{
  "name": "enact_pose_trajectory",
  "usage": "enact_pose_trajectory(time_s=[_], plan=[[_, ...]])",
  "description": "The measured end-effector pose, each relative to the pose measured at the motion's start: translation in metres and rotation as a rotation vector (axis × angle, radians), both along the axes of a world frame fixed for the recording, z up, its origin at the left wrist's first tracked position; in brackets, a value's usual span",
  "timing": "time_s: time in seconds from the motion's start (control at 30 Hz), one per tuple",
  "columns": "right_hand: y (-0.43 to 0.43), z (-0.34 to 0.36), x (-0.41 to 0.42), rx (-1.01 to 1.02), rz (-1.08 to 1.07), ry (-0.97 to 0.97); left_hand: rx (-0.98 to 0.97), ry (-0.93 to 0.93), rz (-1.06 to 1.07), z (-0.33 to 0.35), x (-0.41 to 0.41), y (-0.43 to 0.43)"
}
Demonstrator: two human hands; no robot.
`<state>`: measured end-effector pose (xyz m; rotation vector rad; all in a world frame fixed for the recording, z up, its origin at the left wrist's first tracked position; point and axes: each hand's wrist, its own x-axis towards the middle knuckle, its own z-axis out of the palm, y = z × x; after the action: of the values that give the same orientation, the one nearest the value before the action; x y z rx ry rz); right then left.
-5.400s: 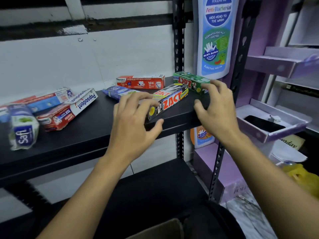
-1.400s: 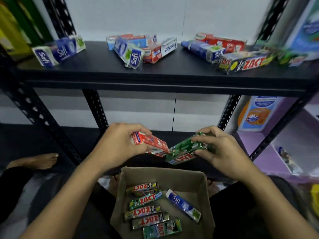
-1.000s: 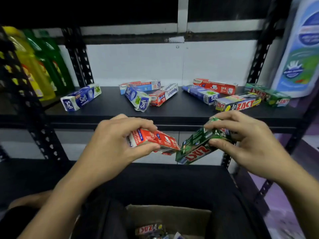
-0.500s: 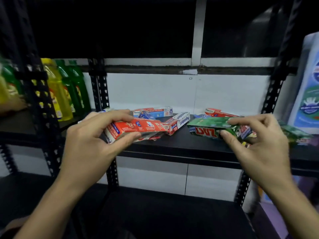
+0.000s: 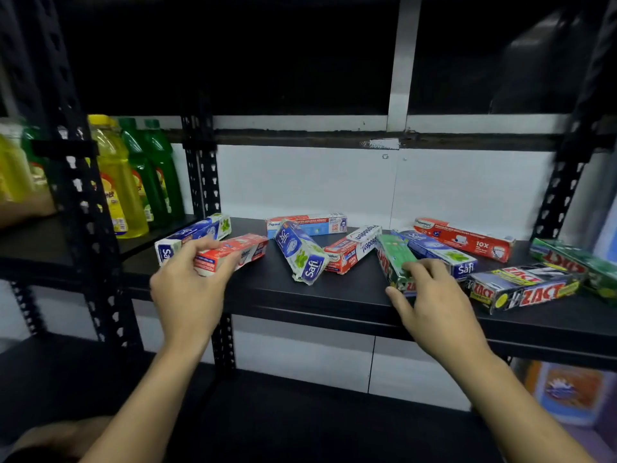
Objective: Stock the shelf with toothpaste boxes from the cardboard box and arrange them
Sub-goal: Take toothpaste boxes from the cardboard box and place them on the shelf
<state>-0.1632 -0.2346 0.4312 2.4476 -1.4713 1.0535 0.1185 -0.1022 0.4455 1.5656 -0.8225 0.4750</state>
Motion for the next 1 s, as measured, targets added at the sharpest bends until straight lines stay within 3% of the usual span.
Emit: enact_pose_trajectory(time_s=[0.1,0.23,0.8,1.0], plan=[[-0.012,0.005,0.007,0.034,-0.039,0.098,0.197,-0.048,0.042,-0.010,0.006,-0.022],[-0.025,0.008,0.010,0.112,-0.030,0.056,0.349,-0.142,0.056,-0.016,0.006,-0.038],[-0.025,0.004,0.005,0.219,-0.009,0.087,0.417,-0.176,0.099,-0.032,0.008,-0.044],[-0.005,-0.006,0.003,0.000,0.071,-0.041,0.291,-0.298,0.073,-0.038,-0.021,-0.029]])
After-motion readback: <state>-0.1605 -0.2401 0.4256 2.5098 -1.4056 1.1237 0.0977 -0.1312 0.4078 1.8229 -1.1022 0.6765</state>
